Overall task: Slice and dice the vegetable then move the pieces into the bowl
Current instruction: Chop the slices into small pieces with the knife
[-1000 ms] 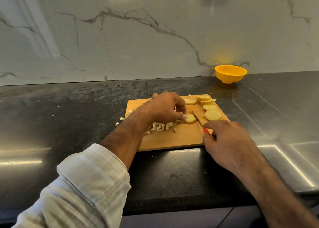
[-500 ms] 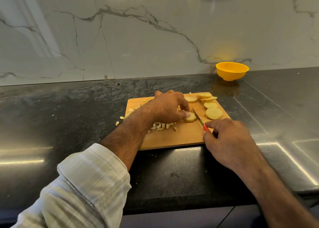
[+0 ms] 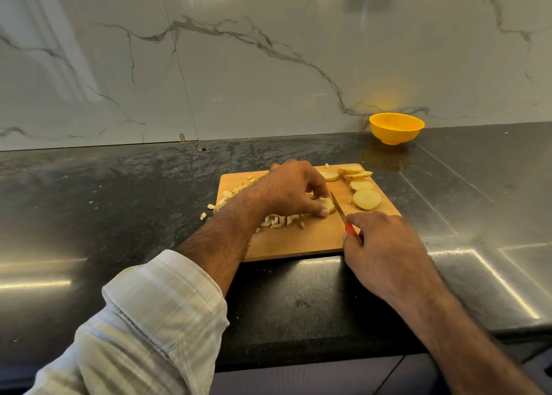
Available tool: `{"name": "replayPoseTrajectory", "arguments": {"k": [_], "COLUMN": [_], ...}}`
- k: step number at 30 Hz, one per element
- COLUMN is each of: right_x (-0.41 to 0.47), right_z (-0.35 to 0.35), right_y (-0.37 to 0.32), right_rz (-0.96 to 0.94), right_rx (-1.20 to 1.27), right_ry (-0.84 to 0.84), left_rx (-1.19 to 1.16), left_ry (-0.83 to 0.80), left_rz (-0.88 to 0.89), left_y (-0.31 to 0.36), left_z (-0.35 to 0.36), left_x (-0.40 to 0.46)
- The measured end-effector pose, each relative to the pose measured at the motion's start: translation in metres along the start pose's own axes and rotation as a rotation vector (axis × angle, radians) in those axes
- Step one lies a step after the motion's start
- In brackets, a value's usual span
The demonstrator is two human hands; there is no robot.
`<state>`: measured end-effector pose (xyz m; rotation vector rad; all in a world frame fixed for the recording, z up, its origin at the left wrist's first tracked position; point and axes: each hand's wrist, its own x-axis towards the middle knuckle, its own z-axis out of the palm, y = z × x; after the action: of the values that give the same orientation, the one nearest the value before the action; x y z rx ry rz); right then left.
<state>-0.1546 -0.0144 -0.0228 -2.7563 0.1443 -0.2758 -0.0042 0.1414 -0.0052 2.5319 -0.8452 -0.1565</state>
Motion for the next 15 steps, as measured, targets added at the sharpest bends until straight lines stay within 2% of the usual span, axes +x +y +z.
{"name": "replayPoseTrajectory", "arguments": {"k": [15], "right_x": [-0.012], "right_z": [-0.004], "right_y": [-0.019], "right_rz": [-0.057], "right_rx": [-0.068], "right_ry": [0.025], "left_rx": [0.000], "left_ry": [-0.031], "left_rz": [-0.031], "left_y": [0.003], "left_z": [0.000], "left_x": [0.007]}}
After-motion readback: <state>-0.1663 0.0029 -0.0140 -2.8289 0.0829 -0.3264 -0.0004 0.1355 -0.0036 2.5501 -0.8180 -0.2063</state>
